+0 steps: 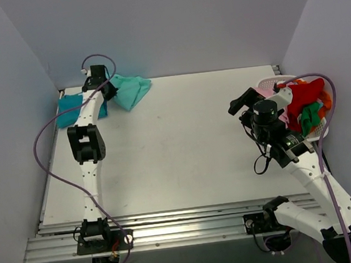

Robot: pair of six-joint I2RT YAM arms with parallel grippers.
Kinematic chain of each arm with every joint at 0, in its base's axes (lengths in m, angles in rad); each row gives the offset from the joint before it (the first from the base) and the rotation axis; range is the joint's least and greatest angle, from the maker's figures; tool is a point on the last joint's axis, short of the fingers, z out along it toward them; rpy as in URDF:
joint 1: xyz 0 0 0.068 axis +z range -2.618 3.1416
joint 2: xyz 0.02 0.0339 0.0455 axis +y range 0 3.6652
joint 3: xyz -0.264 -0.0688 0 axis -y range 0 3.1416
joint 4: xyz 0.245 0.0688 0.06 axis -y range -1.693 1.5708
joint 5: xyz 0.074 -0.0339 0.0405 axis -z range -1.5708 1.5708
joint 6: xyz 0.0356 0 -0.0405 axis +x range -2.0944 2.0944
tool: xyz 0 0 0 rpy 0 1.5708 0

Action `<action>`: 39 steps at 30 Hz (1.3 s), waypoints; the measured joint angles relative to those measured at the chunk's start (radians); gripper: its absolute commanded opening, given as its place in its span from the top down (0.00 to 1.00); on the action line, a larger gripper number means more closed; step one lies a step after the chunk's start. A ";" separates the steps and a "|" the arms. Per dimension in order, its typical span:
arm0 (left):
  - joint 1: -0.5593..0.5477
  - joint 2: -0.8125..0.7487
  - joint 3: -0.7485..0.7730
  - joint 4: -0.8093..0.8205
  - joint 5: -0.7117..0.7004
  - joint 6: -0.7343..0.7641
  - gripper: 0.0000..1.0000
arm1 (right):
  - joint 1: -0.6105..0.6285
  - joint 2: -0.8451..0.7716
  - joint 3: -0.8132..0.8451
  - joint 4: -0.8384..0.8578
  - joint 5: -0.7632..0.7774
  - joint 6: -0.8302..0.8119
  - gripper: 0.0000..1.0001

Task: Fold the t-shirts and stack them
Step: Neatly place the folded tshirt to the corner, then reset both grippers

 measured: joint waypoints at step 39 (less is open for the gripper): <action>0.432 -0.393 -0.435 -0.079 -0.063 0.006 0.46 | -0.001 0.105 -0.071 0.097 -0.114 -0.008 0.13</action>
